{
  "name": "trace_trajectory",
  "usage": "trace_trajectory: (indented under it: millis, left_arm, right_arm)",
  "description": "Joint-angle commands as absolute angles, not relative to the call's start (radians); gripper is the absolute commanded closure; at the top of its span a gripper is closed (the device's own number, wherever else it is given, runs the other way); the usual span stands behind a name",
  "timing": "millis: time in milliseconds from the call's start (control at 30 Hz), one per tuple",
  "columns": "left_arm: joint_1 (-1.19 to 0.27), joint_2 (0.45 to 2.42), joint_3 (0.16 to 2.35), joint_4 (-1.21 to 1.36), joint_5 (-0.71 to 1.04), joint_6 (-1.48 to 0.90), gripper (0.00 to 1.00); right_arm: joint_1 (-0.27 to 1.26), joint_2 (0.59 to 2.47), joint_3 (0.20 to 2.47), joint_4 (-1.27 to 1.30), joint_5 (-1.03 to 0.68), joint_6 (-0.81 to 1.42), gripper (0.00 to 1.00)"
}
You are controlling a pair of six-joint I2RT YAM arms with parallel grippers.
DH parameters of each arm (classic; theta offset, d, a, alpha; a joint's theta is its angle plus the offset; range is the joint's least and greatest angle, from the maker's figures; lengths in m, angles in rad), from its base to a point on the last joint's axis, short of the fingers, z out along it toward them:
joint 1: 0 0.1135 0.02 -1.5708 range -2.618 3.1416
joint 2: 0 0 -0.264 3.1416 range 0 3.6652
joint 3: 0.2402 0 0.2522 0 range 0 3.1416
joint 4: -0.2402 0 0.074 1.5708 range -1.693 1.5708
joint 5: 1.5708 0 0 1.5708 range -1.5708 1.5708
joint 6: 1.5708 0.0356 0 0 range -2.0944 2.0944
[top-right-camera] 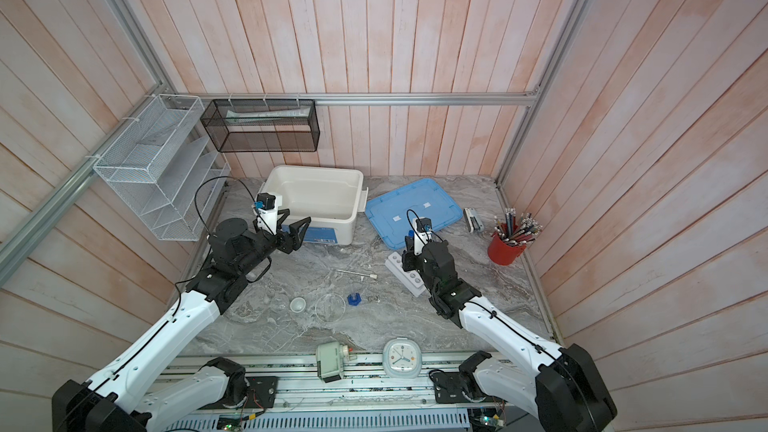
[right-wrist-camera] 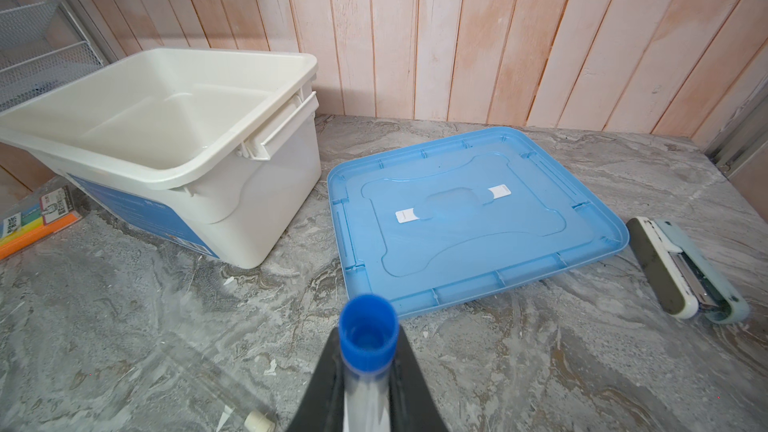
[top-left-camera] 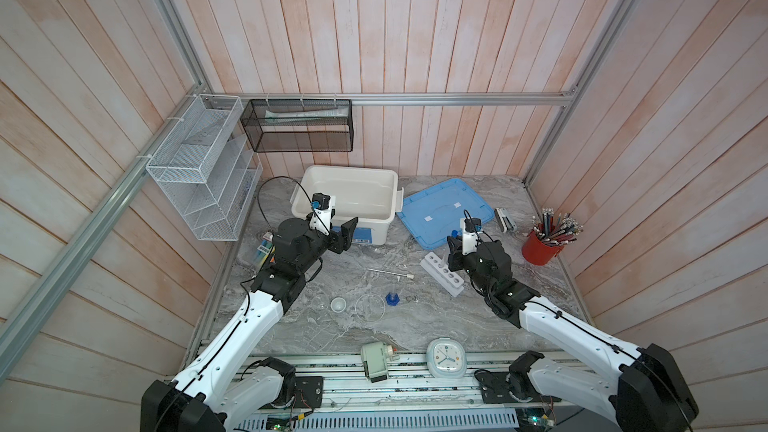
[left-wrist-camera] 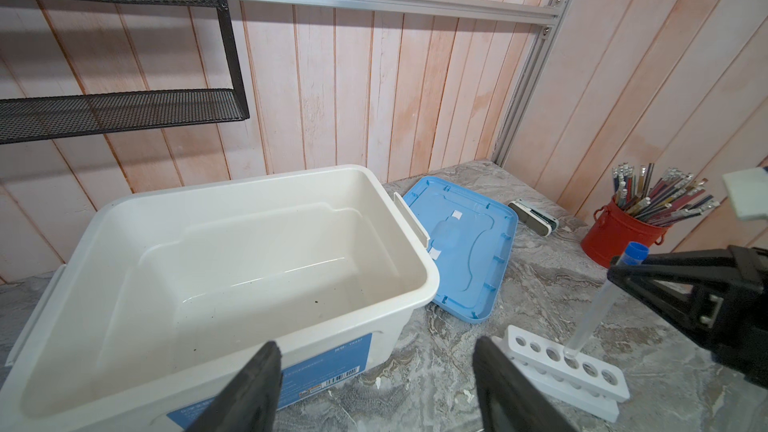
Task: Organize the chemistry lab equipment
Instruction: 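Carry the tube over the white rack with the right gripper while the left withdraws, then lower the blue-capped tube into a hole of the white rack with the right gripper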
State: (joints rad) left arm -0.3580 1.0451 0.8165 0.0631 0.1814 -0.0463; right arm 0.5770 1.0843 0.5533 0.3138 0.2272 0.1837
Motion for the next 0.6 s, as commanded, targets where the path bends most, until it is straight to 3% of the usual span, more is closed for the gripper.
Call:
trace_trajectory:
  millis: [0,567]
  left_arm:
    - [-0.351,1.029,0.801,0.087,0.192,-0.049,0.26]
    - [-0.350,1.027,0.793,0.097,0.202,-0.041,0.26]
  right_arm:
    - [0.572,1.101,0.542,0.364,0.228,0.188,0.94]
    - [0.572,1.164,0.536,0.405,0.227,0.168,0.95]
